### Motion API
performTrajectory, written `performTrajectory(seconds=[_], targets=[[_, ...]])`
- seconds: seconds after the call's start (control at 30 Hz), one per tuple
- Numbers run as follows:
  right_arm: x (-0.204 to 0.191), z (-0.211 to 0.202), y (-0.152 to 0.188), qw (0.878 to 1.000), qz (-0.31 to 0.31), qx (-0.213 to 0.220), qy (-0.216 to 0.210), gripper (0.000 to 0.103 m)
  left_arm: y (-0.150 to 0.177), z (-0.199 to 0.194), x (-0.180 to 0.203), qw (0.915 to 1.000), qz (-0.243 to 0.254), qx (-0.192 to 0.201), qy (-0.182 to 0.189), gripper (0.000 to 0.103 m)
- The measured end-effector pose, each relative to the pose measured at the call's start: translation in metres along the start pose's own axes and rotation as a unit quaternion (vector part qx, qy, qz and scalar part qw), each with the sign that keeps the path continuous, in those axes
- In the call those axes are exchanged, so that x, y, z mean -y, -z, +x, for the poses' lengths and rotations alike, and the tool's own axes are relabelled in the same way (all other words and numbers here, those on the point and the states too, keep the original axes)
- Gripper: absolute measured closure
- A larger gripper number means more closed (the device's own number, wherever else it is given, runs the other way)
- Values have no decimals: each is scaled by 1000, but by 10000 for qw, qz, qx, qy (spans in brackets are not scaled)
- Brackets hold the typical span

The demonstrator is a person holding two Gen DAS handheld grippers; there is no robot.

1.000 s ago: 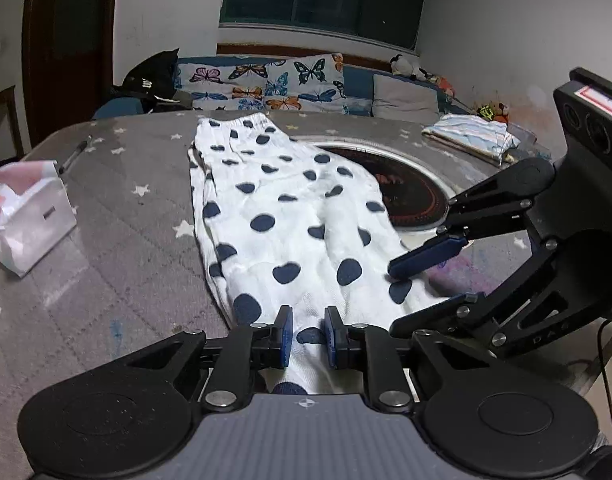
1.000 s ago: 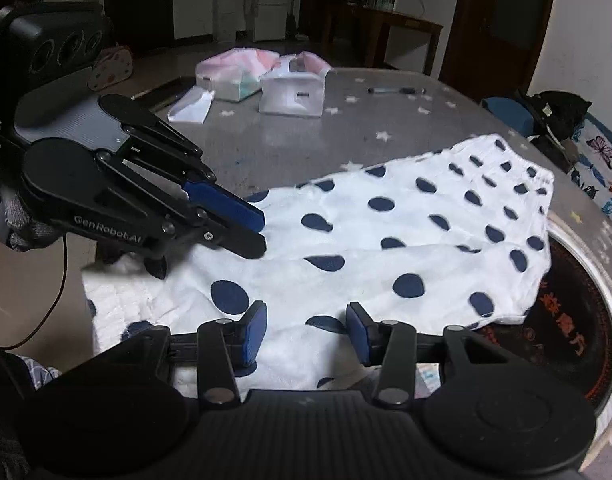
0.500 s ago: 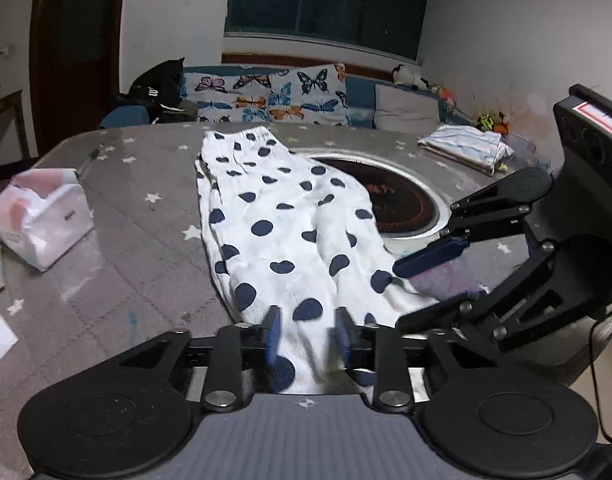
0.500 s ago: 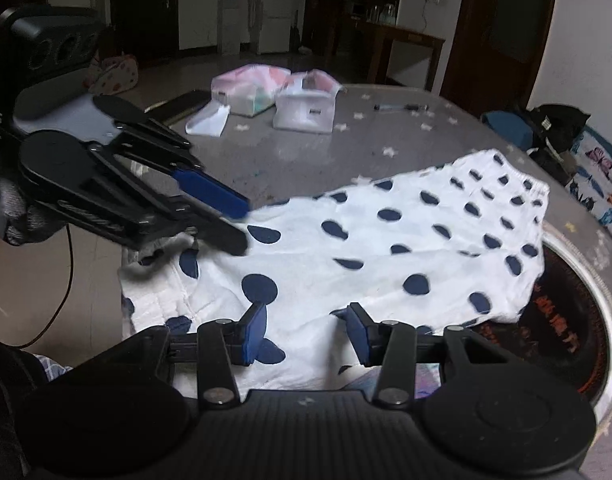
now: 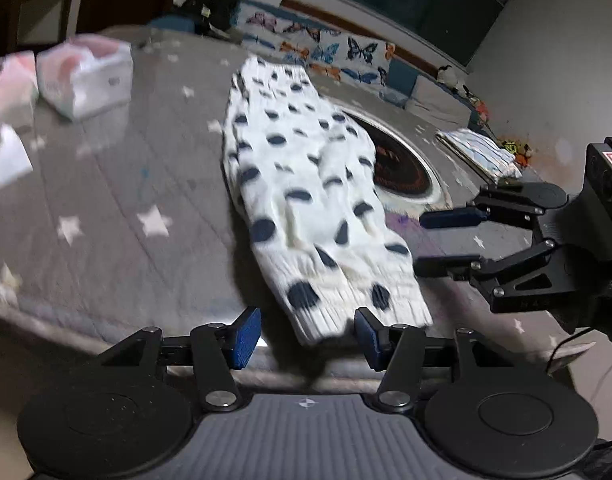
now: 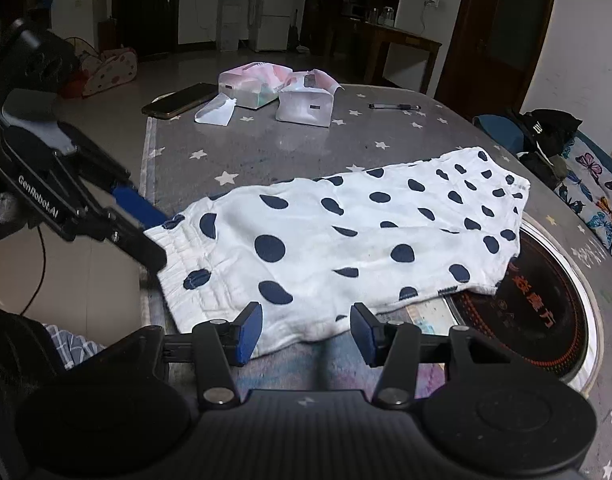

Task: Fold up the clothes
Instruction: 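Grasp the waistband with the left gripper and lift it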

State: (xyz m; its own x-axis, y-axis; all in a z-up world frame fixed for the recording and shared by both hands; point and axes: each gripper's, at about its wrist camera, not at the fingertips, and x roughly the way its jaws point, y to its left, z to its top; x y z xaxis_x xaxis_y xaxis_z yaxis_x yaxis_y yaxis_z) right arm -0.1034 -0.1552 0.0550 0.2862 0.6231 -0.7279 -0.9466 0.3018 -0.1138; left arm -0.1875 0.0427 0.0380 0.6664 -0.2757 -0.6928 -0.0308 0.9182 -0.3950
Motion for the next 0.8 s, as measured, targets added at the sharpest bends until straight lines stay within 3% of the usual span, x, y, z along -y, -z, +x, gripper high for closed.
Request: performTrajectory(seconds=[0.1, 0.17, 0.37, 0.5, 0.8], targets=[[-2, -3, 3, 10000, -9, 22, 18, 53, 2, 4, 1, 9999, -131, -23, 103, 52], [-3, -5, 5, 10000, -18, 43, 34, 53, 1, 5, 1, 9995, -235, -58, 201, 66], [-5, -9, 11, 9999, -74, 60, 91, 52, -7, 0, -7, 9965, -713, -70, 437, 86], [-10, -10, 16, 9996, -274, 57, 95, 47, -24, -5, -12, 9921, -1038, -2, 702, 88], [-29, 10, 28, 9944, -1039, 42, 196, 46, -55, -1, -15, 9831, -1485, 75, 1072, 88]])
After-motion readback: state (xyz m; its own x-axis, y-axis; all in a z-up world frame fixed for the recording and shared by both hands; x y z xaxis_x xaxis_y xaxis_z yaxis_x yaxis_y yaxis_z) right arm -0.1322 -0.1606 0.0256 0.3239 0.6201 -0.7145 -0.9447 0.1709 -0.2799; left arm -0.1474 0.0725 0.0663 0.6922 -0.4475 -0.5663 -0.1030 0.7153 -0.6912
